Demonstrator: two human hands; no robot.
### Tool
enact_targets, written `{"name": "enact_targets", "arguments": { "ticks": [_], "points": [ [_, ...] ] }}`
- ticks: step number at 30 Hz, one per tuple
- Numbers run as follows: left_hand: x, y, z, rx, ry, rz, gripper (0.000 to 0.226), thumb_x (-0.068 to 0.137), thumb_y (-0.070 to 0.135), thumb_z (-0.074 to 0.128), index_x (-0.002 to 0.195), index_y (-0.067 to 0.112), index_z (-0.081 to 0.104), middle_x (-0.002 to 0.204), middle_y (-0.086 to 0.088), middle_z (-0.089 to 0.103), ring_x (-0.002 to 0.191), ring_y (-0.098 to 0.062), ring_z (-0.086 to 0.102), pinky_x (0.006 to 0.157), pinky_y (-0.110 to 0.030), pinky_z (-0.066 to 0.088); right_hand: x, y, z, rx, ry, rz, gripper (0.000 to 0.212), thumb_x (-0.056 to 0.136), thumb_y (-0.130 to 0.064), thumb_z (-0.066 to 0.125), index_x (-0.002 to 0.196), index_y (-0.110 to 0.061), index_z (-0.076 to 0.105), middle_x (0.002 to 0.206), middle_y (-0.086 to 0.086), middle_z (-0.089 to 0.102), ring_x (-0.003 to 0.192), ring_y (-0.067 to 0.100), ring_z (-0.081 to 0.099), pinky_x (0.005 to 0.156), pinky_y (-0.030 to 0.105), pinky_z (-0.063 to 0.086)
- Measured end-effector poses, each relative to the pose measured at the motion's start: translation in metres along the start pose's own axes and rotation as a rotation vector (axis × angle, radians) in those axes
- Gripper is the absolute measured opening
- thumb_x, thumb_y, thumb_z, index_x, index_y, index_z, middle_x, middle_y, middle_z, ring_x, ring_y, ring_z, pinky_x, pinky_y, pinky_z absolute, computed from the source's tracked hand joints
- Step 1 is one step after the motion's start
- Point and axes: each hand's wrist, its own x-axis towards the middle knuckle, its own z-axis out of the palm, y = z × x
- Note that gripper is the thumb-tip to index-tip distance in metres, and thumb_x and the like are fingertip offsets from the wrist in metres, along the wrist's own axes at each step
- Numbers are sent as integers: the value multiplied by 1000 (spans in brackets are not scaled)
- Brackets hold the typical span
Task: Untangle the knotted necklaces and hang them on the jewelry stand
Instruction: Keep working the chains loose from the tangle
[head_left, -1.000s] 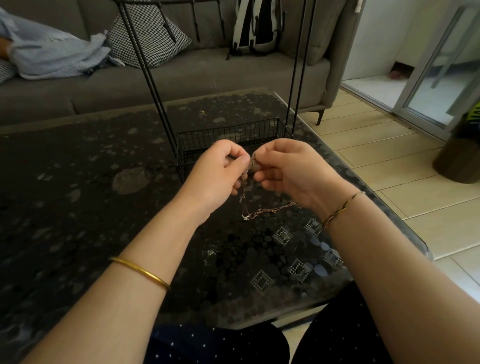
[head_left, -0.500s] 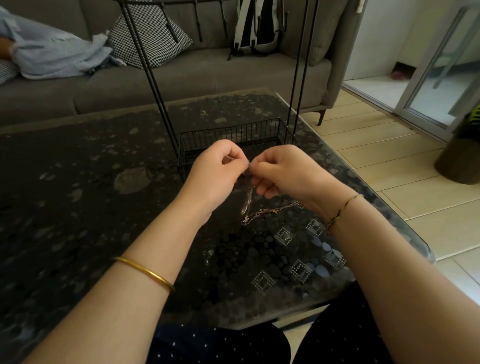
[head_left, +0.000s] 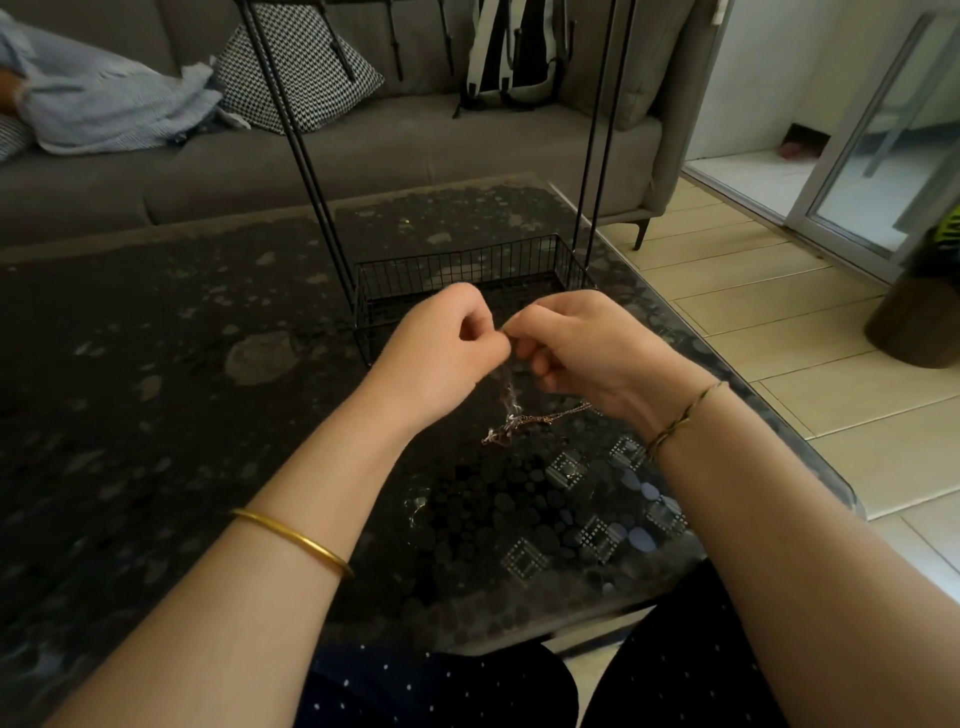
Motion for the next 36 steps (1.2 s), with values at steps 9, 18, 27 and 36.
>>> {"name": "enact_targets", "arguments": {
  "ticks": [9,18,27,36],
  "points": [
    [5,-8,4,-474,-5,-293,15,91,13,50,79,19,57,85,1,59,83,-14,56,67,-29,45,-1,-3,0,-164,-33,-66,12,86,-7,57,75,-6,61,60,0,51,47,6,45,41,14,38],
    [0,-3,2,26,-67,0,10,84,16,60,84,6,58,76,-1,53,71,-15,51,66,-34,44,4,3,-4,102,-91,30,17,91,-8,55,74,-4,58,61,3,49,48,8,42,44,16,38],
    [4,-5,2,-459,91,-299,13,89,9,47,79,15,52,83,1,63,73,-12,55,65,-28,45,0,-1,-5,-143,-166,-34,16,91,-14,58,75,-11,60,63,-1,54,48,5,48,45,15,41],
    [2,-1,-4,-330,-62,-254,15,87,3,54,84,17,58,81,-1,60,72,-9,56,63,-24,48,-3,1,-12,84,-40,-90,10,91,-8,56,81,-10,57,71,1,59,57,6,56,55,18,50]
  ]
}}
